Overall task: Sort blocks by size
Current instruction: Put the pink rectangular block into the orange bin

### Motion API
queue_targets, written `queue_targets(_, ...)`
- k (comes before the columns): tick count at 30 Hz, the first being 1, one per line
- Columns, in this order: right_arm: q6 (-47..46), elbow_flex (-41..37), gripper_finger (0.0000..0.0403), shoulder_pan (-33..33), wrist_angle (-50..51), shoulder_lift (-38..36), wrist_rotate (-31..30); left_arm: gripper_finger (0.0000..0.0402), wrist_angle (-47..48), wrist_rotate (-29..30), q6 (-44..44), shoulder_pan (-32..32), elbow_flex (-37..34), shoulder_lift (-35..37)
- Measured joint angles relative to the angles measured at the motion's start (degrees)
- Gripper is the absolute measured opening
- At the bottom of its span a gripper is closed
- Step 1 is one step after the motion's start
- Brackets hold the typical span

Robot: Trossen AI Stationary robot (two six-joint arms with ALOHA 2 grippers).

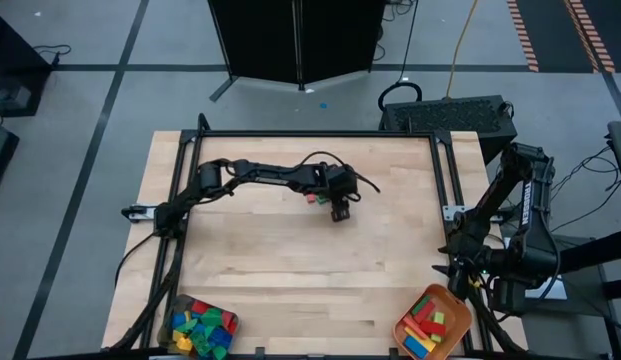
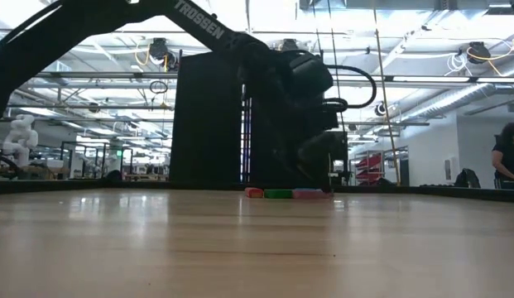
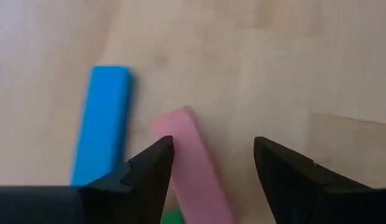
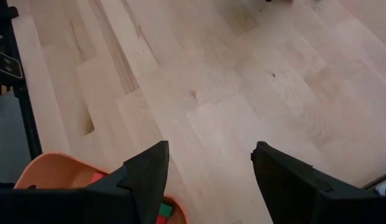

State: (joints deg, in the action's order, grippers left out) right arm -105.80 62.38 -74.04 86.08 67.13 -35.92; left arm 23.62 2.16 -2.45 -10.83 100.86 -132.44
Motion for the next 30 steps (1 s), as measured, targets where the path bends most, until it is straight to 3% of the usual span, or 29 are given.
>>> queue_targets(4,0.00,-0.01,0.0224,0.00,0.01,-0.01,-0.01,0.0225,0.30,6.63,1.31,0.13,-0.06,0.08)
queue_targets(9,0.00,-0.01,0.0224,0.00,-0.01,-0.02,0.00,0.0225,0.19,8.69,5.23,0.66,-0.06,0.09)
queue_targets(16,0.00,-0.01,0.0224,0.00,1.11,-0.02,-0.02,0.0225,0.30,18.73,10.81,3.81,-0.71,1.17)
queue_targets(25,0.06,-0.01,0.0224,0.00,1.21,-0.02,-0.03,0.0222,-8.19,18.55,18.46,5.03,-10.39,1.53)
queue_targets(30,0.00,-0.01,0.0224,0.00,1.25,-0.02,-0.26,0.0151,-7.49,16.73,19.54,4.99,-10.66,1.43)
